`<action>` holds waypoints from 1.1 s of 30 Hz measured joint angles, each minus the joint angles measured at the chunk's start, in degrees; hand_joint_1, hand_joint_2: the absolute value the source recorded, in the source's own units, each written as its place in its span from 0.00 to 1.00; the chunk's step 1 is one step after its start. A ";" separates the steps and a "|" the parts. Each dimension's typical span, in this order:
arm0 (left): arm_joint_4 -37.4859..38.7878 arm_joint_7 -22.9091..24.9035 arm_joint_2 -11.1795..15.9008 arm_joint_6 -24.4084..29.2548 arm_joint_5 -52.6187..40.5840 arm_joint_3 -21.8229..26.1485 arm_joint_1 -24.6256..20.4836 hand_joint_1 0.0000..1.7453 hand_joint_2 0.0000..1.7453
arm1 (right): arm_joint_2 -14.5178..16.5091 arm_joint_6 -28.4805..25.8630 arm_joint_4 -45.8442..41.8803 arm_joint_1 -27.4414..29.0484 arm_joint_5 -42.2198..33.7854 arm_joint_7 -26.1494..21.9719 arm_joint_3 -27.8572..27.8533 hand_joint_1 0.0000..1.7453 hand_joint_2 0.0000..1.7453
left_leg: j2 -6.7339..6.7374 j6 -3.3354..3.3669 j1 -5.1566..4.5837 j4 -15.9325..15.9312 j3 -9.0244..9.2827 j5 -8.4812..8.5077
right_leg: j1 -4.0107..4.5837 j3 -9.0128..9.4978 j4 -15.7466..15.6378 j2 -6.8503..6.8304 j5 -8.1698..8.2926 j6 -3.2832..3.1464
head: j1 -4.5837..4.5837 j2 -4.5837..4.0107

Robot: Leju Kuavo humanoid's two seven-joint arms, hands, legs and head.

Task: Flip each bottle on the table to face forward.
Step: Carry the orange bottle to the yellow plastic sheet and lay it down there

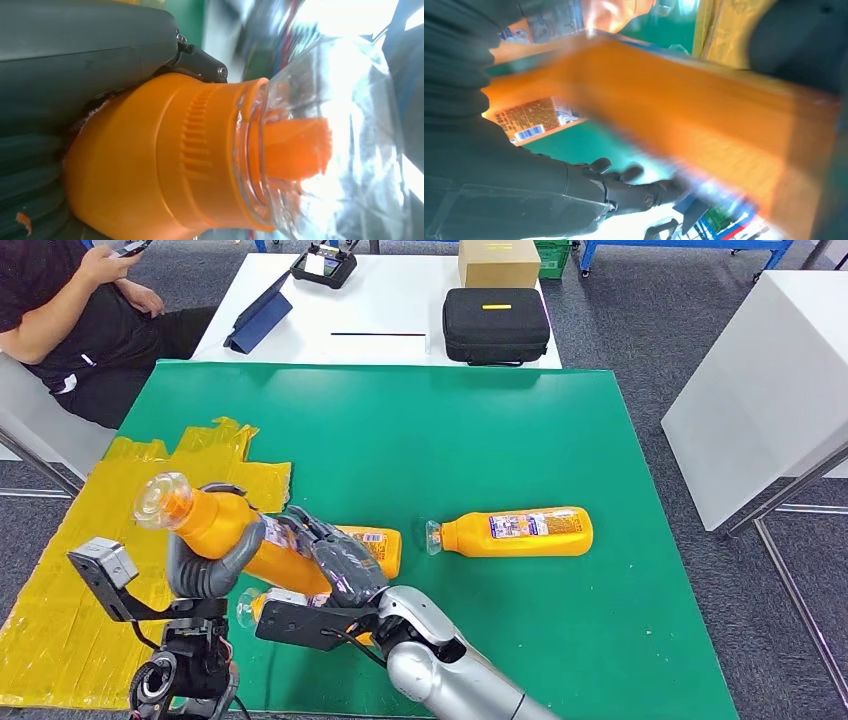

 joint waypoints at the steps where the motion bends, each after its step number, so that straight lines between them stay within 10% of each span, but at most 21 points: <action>1: -0.26 -0.53 0.03 2.50 -4.84 0.99 -0.30 1.00 1.00 | -0.53 0.48 -1.61 1.09 0.42 -0.07 -0.66 0.00 0.00 | 0.00 0.00 0.00 0.00 0.00 0.00 | 0.00 0.00 0.00 0.00 0.00 0.00 | -0.01 0.00; 12: 5.29 2.26 4.79 27.67 -50.97 7.12 -6.32 1.00 1.00 | -8.59 5.40 -18.25 11.75 8.32 2.24 -2.70 0.00 0.00 | -0.01 0.01 0.00 -0.01 -0.02 0.01 | -0.01 0.00 -0.02 -0.01 0.01 0.00 | 0.00 0.00; 16: 12.58 6.60 6.35 31.90 -62.60 6.99 -9.95 1.00 1.00 | -11.55 6.89 -20.08 13.21 11.14 4.60 -1.36 0.00 1.00 | 0.01 0.03 -0.01 0.00 -0.01 0.04 | -0.01 -0.01 -0.02 0.01 0.13 -0.08 | 0.01 0.00; 25: 28.59 10.06 6.98 32.54 -68.20 6.18 -15.56 1.00 1.00 | -14.70 9.79 -19.31 13.52 14.96 8.13 1.31 0.00 1.00 | 0.02 0.07 -0.01 0.00 -0.02 0.08 | 0.00 -0.03 -0.01 0.02 0.14 -0.08 | 0.00 0.00; 26: 30.37 10.79 6.98 32.45 -69.07 6.04 -16.16 0.75 1.00 | -14.88 10.02 -19.10 13.51 14.93 8.10 1.49 0.00 1.00 | 0.02 0.07 -0.01 0.00 -0.03 0.08 | -0.01 -0.03 -0.01 0.02 0.14 -0.08 | 0.00 0.00; 29: 35.57 14.28 7.09 31.79 -73.06 5.35 -17.91 0.00 0.25 | -15.30 10.57 -18.32 13.38 14.80 7.87 2.00 0.00 1.00 | 0.01 0.07 -0.01 0.00 -0.04 0.08 | -0.01 -0.03 -0.01 0.01 0.14 -0.08 | -0.01 0.00; 30: 37.14 15.67 7.16 31.32 -74.66 5.07 -18.41 0.00 0.00 | -15.40 10.68 -18.00 13.32 14.77 7.79 2.14 0.00 1.00 | 0.01 0.07 -0.01 0.00 -0.05 0.08 | -0.01 -0.03 -0.01 0.01 0.14 -0.08 | -0.01 0.00; 31: 38.63 17.04 7.22 30.70 -76.16 4.82 -18.89 0.00 0.00 | -15.46 10.74 -17.65 13.24 14.76 7.73 2.25 0.00 1.00 | 0.01 0.07 -0.01 0.00 -0.05 0.08 | 0.00 -0.03 -0.01 0.01 0.14 -0.08 | 0.00 0.00; 33: 41.48 19.48 7.32 29.22 -78.37 4.51 -19.84 0.00 0.00 | -15.49 10.78 -16.83 12.95 14.92 7.68 2.42 0.00 0.50 | 0.01 0.07 -0.01 0.00 -0.06 0.08 | 0.00 -0.03 -0.01 0.02 0.14 -0.08 | 0.00 0.00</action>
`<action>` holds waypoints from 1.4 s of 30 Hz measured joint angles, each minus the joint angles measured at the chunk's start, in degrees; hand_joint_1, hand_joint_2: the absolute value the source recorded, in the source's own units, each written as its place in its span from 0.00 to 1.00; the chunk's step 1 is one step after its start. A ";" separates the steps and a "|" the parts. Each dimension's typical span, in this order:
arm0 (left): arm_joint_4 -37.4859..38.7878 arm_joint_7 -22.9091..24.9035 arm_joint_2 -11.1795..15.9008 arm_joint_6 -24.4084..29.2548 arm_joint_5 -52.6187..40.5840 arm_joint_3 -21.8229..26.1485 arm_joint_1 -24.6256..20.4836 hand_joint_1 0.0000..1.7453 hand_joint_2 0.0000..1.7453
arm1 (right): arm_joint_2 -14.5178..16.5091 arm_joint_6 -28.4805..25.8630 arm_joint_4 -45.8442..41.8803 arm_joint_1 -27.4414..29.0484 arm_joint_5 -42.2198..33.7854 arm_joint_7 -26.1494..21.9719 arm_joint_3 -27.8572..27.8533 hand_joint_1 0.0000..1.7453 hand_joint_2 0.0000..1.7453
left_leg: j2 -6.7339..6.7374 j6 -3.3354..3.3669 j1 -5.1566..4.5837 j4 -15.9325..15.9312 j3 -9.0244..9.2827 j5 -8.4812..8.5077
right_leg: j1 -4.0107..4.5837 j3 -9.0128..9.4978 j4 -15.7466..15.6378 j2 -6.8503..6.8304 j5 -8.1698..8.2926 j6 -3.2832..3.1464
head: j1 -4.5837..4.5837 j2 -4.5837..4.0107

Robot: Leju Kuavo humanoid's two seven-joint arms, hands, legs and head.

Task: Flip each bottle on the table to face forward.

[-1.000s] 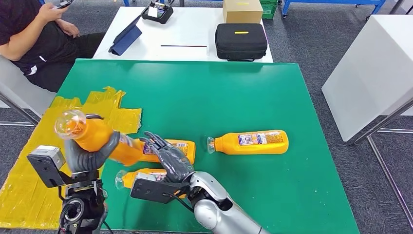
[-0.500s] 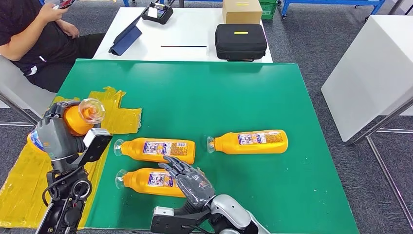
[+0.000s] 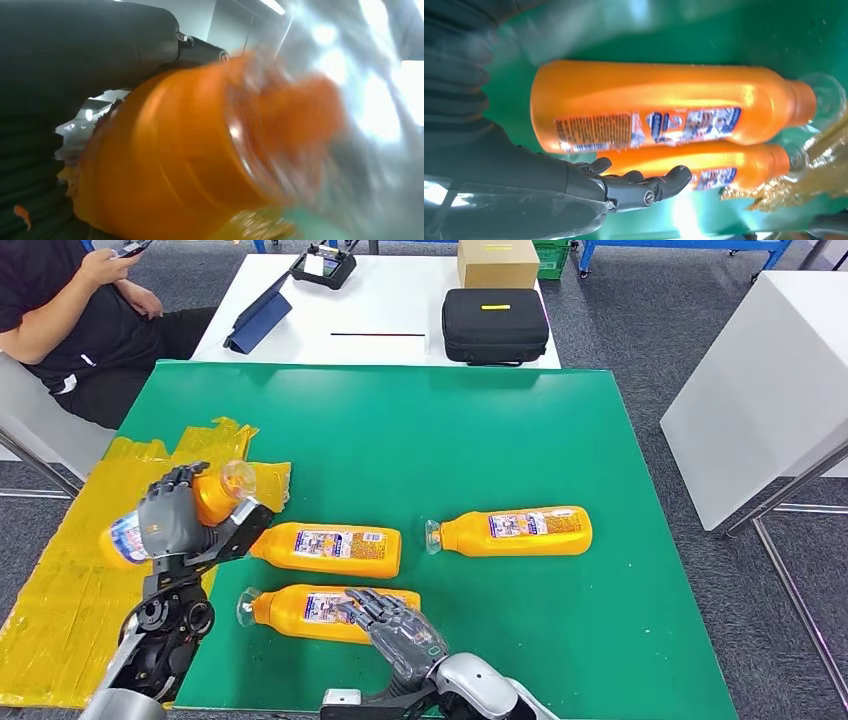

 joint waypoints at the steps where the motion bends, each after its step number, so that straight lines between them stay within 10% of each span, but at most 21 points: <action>1: 1.23 0.70 0.02 -0.58 -0.52 -0.06 -0.44 0.00 0.00 | 0.00 0.01 0.46 -0.23 0.17 0.03 0.05 0.00 0.25 | 0.00 0.00 0.00 0.00 0.00 0.00 | 0.00 0.00 0.00 0.00 0.00 0.00 | 0.01 0.00; 2: 2.30 1.03 0.03 -0.99 -0.70 -0.08 -0.82 0.00 0.00 | 0.01 0.00 0.93 -0.51 0.42 0.11 0.08 0.00 0.00 | 0.00 0.00 0.00 0.00 0.00 0.00 | 0.00 0.00 0.00 0.00 0.00 0.00 | 0.00 0.00; 32: 7.32 -8.03 -1.45 -5.74 10.54 0.36 -4.28 0.00 0.00 | 2.82 -2.09 15.54 -7.00 4.63 1.78 2.85 0.00 0.00 | 0.03 0.00 0.00 0.01 0.04 0.02 | 0.00 0.00 0.00 0.02 0.01 0.00 | 0.01 0.00; 33: 7.13 -8.79 -1.67 -6.35 11.84 0.35 -4.27 0.00 0.00 | 3.17 -2.01 16.47 -7.45 4.41 1.58 3.16 0.00 0.25 | 0.06 0.00 0.01 0.01 0.06 0.02 | 0.01 0.00 0.00 0.03 0.01 0.00 | 0.01 0.00; 36: 5.47 -10.43 -2.58 -8.43 16.00 0.03 -4.22 0.00 0.00 | 4.77 -1.87 20.26 -9.11 3.83 1.09 4.40 0.74 1.00 | 0.13 -0.01 0.01 0.00 0.19 0.02 | 0.02 0.07 -0.01 0.09 0.02 -0.01 | -0.01 0.00; 37: 4.60 -10.74 -2.91 -9.10 17.37 -0.25 -4.17 0.00 0.00 | 5.39 -1.87 21.70 -9.68 3.80 1.00 4.88 0.99 1.00 | 0.15 -0.01 0.01 0.00 0.25 0.01 | 0.02 0.11 -0.01 0.11 0.02 -0.01 | -0.01 0.00; 42: -0.13 -11.80 -3.92 -10.85 23.69 -2.49 -3.62 0.00 0.00 | 8.38 -1.87 29.17 -12.51 4.85 0.83 7.15 1.00 1.00 | 0.40 -0.10 0.03 -0.03 0.68 -0.08 | 0.02 0.36 -0.02 0.43 0.02 -0.03 | -0.01 0.00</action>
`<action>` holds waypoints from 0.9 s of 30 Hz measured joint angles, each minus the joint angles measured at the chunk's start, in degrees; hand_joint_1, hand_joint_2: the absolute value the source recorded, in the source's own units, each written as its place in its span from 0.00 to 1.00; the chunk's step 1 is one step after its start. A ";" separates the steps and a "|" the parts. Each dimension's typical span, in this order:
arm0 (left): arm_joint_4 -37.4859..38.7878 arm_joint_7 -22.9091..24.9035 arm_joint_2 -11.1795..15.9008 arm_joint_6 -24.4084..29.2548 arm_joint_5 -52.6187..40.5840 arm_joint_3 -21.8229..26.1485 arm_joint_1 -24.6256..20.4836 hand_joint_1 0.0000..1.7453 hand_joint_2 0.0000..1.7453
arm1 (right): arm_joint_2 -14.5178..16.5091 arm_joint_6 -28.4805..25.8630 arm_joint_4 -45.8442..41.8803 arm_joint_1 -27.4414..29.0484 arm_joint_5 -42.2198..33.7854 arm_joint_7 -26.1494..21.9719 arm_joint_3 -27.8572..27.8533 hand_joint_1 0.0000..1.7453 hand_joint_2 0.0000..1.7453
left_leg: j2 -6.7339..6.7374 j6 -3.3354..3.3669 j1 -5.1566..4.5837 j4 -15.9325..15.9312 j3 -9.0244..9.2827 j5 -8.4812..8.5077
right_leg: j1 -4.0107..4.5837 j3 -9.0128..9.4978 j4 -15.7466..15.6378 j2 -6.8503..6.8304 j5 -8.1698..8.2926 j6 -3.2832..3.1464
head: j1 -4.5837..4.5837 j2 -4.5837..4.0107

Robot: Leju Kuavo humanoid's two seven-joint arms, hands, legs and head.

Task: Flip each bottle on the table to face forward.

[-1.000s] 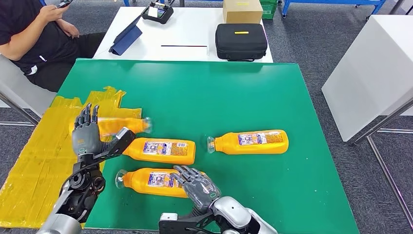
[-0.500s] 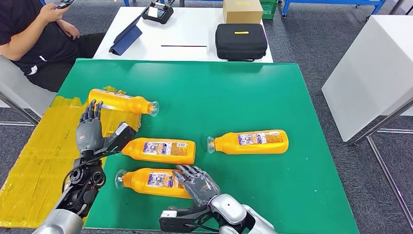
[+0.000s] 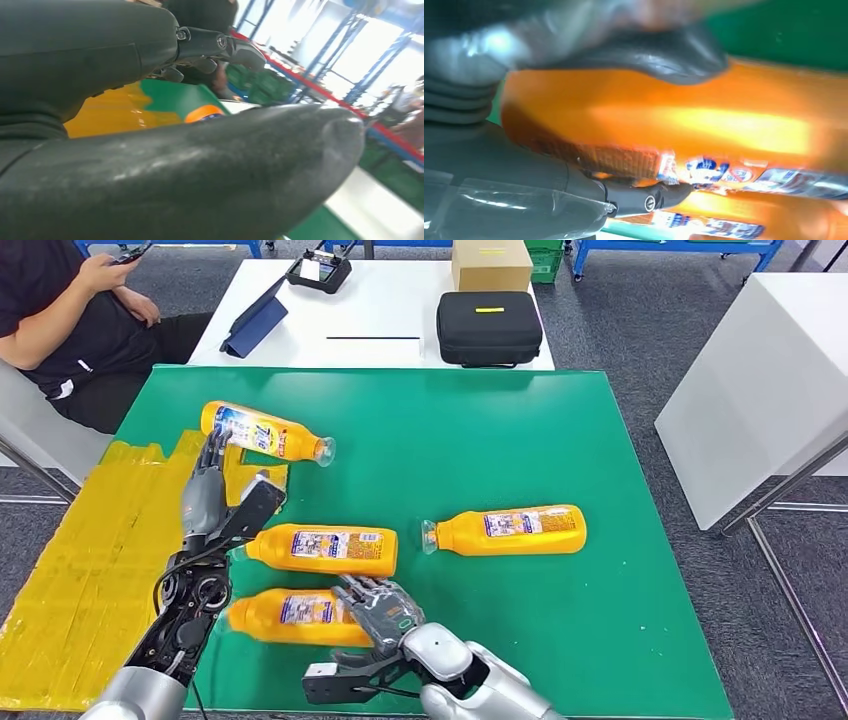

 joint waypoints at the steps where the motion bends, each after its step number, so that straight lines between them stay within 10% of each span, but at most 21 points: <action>1: -0.72 -0.14 -0.10 -0.09 0.58 -0.38 0.12 0.00 0.00 | 0.43 0.01 1.18 -0.43 0.22 0.00 0.38 1.00 1.00 | 0.01 -0.01 0.00 0.00 0.10 -0.01 | 0.00 0.08 0.00 0.04 0.00 0.00 | 0.01 0.00; 20: -3.39 -3.13 -0.49 -0.25 11.52 -2.46 0.40 0.00 0.00 | 4.86 0.29 14.28 -7.03 -3.74 -4.16 4.64 1.00 1.00 | 0.17 -0.12 0.02 -0.05 1.15 -0.19 | 0.01 0.43 -0.03 0.31 -0.06 -0.04 | -0.02 0.00; 27: -6.06 -4.15 0.09 -6.20 22.82 0.83 1.83 0.00 0.00 | -2.05 4.58 8.55 -5.84 -19.98 -12.88 -1.87 1.00 1.00 | -0.10 0.03 -0.04 -0.01 0.95 -0.08 | -0.05 0.77 -0.22 0.10 -0.01 0.03 | 0.02 0.00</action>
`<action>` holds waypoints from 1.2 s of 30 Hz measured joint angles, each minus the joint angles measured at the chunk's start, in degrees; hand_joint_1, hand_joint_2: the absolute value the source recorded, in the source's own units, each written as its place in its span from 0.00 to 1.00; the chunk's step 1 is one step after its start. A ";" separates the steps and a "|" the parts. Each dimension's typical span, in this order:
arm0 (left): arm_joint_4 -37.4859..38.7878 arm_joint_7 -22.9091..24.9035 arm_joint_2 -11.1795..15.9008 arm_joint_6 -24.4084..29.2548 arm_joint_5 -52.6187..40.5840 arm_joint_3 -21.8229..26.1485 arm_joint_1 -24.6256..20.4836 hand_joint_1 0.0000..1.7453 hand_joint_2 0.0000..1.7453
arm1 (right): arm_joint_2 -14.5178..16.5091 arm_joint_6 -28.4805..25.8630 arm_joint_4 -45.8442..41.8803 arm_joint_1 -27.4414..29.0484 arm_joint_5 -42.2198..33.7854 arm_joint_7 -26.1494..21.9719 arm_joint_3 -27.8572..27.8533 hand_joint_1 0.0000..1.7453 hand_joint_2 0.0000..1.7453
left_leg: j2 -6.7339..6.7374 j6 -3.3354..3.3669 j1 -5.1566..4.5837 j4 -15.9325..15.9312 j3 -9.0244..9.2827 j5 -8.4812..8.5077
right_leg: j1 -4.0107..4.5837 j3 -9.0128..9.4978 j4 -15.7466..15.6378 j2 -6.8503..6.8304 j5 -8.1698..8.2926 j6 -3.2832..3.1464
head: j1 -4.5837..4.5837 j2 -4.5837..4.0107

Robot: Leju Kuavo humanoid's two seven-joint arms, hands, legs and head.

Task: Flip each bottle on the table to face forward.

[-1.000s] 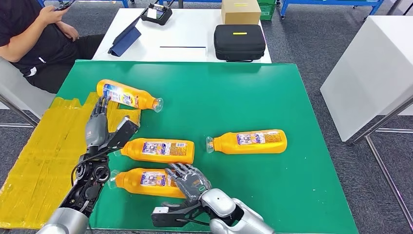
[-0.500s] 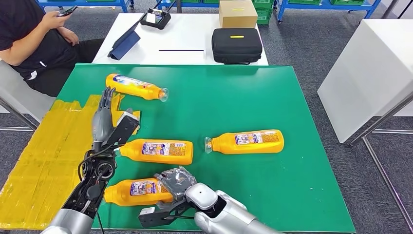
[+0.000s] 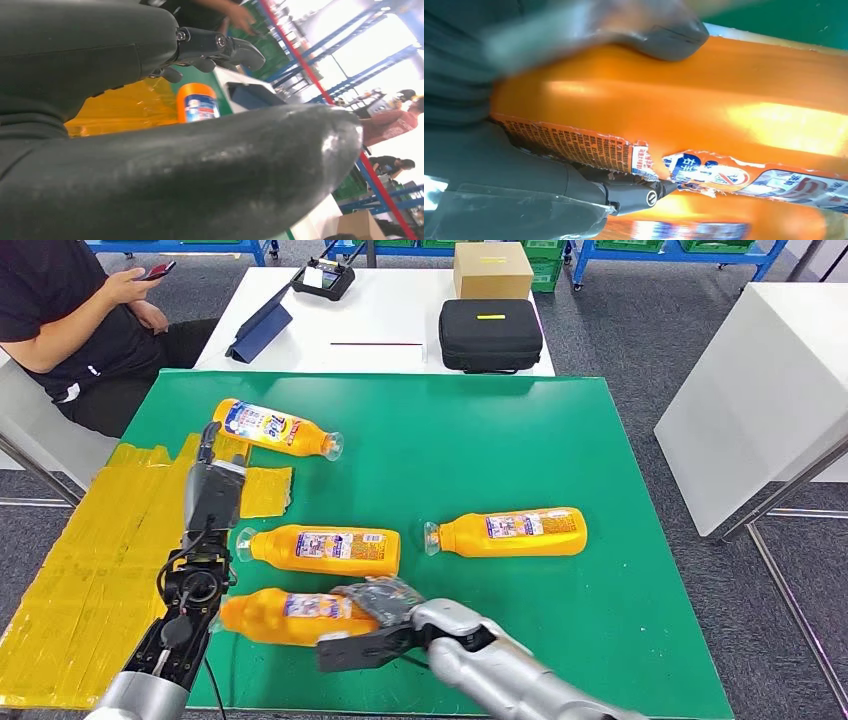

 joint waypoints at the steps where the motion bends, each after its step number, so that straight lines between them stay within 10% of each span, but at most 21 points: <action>1: -0.47 -0.01 0.16 -0.57 0.98 0.54 0.34 0.00 0.00 | -1.30 0.74 -1.65 0.59 -1.20 -0.49 -0.80 1.00 1.00 | -0.02 0.02 0.00 0.01 -0.06 0.01 | 0.00 0.12 -0.03 -0.04 0.03 0.03 | 0.01 0.00; 11: -2.06 0.00 0.91 -1.39 2.62 2.33 1.66 0.00 0.00 | -5.67 2.75 -7.77 3.28 -3.59 -1.15 -3.26 1.00 1.00 | -0.05 0.11 -0.02 0.03 -0.29 0.08 | -0.01 0.17 -0.09 -0.09 0.12 0.15 | -0.02 0.00; 16: -12.38 1.62 3.22 -5.77 6.83 10.80 9.23 0.00 0.00 | -22.03 7.75 -42.24 22.56 -4.97 3.41 -20.96 1.00 1.00 | -0.31 0.18 -0.04 0.03 -1.21 0.11 | -0.01 -0.51 -0.21 -0.33 0.14 0.19 | -0.02 0.00; 22: -16.25 2.05 2.29 -14.42 14.64 12.50 12.09 0.00 0.00 | -21.46 8.05 -50.53 26.57 -9.41 0.39 -31.92 1.00 1.00 | -0.27 0.20 -0.03 0.03 -1.35 0.12 | -0.01 -0.67 -0.21 -0.34 0.15 0.19 | -0.01 0.00; 26: -17.36 2.27 1.90 -16.40 17.02 12.84 12.72 0.00 1.00 | -20.70 7.71 -51.56 27.12 -10.23 -0.52 -34.39 1.00 1.00 | -0.30 0.21 -0.04 0.03 -1.44 0.13 | -0.02 -0.70 -0.21 -0.37 0.15 0.19 | -0.01 0.00; 36: -29.05 3.01 -0.58 -30.76 35.86 6.33 19.31 0.00 1.00 | -13.21 0.61 -48.77 22.09 -19.55 -7.63 -37.65 1.00 1.00 | -0.24 0.23 -0.04 0.03 -1.59 0.15 | -0.01 -0.90 -0.20 -0.39 0.15 0.19 | -0.01 0.00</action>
